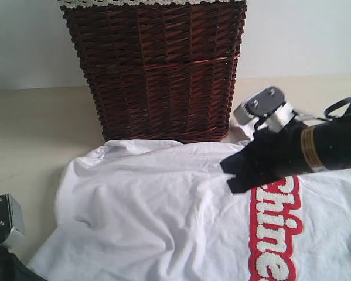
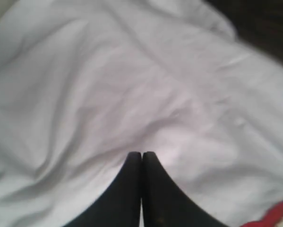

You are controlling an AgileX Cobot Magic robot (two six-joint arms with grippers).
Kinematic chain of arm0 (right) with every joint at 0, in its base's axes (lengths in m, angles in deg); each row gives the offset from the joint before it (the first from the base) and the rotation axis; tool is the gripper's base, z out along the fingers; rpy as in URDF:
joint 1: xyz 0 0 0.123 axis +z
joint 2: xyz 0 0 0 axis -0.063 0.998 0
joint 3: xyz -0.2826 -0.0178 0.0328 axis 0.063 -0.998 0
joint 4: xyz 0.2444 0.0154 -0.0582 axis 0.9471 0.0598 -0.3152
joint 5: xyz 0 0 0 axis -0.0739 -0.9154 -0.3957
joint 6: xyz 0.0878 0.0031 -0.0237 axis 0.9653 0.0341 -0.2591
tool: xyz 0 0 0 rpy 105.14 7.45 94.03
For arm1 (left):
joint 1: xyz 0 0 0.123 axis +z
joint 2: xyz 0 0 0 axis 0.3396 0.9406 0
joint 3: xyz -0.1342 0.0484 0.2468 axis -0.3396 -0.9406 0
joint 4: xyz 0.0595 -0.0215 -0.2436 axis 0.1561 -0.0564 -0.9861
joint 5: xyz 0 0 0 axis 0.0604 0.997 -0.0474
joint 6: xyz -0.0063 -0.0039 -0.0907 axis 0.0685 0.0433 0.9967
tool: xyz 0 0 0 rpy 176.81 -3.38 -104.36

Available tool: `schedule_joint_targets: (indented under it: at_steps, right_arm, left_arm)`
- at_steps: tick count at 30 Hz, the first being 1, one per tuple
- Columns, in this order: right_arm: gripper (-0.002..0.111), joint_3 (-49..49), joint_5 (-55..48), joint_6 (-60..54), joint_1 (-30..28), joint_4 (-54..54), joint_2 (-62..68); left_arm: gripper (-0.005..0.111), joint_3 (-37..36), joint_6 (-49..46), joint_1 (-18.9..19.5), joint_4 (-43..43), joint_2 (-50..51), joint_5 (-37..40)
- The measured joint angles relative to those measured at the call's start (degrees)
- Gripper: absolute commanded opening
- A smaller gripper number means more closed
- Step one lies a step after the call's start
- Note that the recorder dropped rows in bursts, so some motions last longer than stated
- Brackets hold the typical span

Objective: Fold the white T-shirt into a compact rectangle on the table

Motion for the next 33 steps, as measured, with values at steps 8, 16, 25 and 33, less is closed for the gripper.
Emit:
schedule_joint_targets:
  at_steps: [8, 16, 25, 33]
  right_arm:
    - [0.000, 4.6, -25.8, -7.4, 0.0, 9.8, -18.3]
    - [0.000, 8.9, -39.7, -10.5, 0.0, 9.9, -35.3]
    - [0.000, 8.9, -41.1, -10.7, 0.0, 9.9, -42.8]
    - [0.000, 8.9, -41.2, -10.9, 0.0, 12.7, -42.8]
  left_arm:
    - [0.000, -3.4, -15.4, 0.1, -2.1, -0.4, -1.1]
    - [0.000, -9.9, -36.1, 0.2, -2.9, -1.9, -4.0]
    - [0.000, -11.1, -46.1, 0.2, -4.2, -7.4, -5.5]
    - [0.000, 3.1, -36.4, 1.5, -24.3, -8.6, -5.6]
